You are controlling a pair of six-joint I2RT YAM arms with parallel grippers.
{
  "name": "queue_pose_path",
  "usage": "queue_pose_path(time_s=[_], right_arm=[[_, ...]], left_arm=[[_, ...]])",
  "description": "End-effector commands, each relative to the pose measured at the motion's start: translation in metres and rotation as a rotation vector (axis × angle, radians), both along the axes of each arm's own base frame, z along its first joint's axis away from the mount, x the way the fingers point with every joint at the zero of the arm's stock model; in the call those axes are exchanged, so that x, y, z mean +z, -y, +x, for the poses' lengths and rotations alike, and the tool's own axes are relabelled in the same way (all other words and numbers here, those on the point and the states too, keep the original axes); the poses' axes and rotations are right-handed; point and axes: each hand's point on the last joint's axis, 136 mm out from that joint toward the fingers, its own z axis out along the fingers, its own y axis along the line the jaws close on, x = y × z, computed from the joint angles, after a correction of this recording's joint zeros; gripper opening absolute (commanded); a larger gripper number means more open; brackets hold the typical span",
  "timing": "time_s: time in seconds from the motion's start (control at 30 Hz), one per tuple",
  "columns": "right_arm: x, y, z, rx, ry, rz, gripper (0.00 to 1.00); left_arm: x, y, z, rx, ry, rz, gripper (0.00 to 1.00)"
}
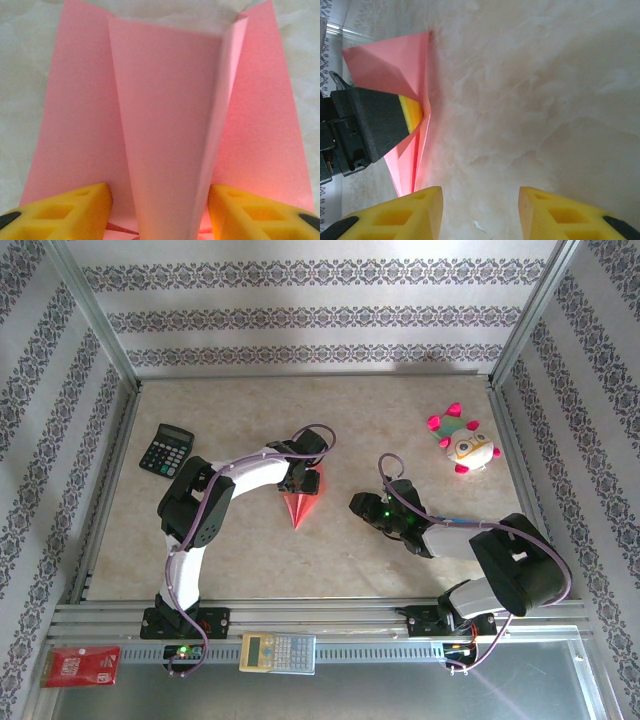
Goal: Fold a paper plane with a square sheet of paper (pick it up from the middle)
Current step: Move the paper plane to the center of the table.
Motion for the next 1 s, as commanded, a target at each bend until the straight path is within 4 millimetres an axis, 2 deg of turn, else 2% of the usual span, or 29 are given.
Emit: queue_pose_path(time_s=[0.0, 0.2, 0.63, 0.77, 0.97], right_arm=[[0.002, 0.0, 0.003, -0.006, 0.01, 0.021, 0.44], [0.004, -0.001, 0.004, 0.0, 0.013, 0.023, 0.44], [0.003, -0.001, 0.005, 0.002, 0.009, 0.023, 0.44], [0.007, -0.003, 0.008, 0.024, 0.023, 0.016, 0.44], [0.024, -0.012, 0.014, 0.129, 0.058, -0.056, 0.46]], left_arm=[[-0.006, -0.011, -0.017, -0.008, -0.053, 0.061, 0.57], [0.014, -0.007, -0.011, -0.013, -0.01, 0.041, 0.57], [0.043, -0.003, -0.005, -0.016, 0.051, 0.002, 0.62], [0.06, -0.003, -0.002, -0.019, 0.089, -0.012, 0.62], [0.099, -0.009, 0.004, -0.022, 0.186, -0.039, 0.62]])
